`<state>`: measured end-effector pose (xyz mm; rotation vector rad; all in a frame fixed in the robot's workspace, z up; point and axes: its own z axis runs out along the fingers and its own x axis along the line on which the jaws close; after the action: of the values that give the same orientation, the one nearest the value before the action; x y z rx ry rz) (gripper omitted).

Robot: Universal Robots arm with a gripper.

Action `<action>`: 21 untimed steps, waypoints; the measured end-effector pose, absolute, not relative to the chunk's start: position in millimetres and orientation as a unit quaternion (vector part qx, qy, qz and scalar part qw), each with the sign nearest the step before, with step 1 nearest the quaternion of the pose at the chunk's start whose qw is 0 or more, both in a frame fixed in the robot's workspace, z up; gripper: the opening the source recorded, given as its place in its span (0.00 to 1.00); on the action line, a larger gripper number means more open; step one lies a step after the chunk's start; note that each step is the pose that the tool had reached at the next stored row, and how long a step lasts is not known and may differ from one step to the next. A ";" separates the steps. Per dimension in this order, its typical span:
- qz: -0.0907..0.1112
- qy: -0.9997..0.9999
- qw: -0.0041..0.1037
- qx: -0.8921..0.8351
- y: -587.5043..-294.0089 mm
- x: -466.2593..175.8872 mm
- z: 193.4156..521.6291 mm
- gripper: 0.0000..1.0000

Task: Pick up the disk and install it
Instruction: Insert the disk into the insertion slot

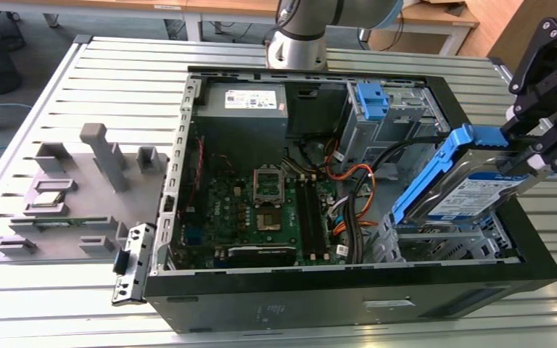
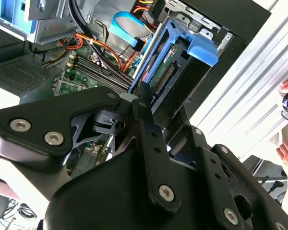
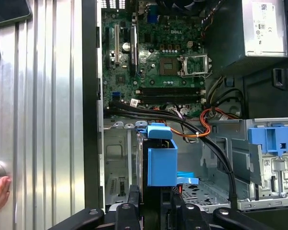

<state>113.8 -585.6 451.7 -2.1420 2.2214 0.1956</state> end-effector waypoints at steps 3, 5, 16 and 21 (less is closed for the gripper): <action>0.063 0.717 0.025 -0.694 -585.6 113.8 451.3 0.35; 0.063 0.715 0.024 -0.696 -585.6 113.8 451.1 0.35; 0.064 0.715 0.025 -0.696 -585.6 113.9 449.6 0.35; 0.064 0.715 0.025 -0.696 -585.6 114.5 449.4 0.35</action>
<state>114.5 -585.6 449.4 -2.1534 2.2107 0.1966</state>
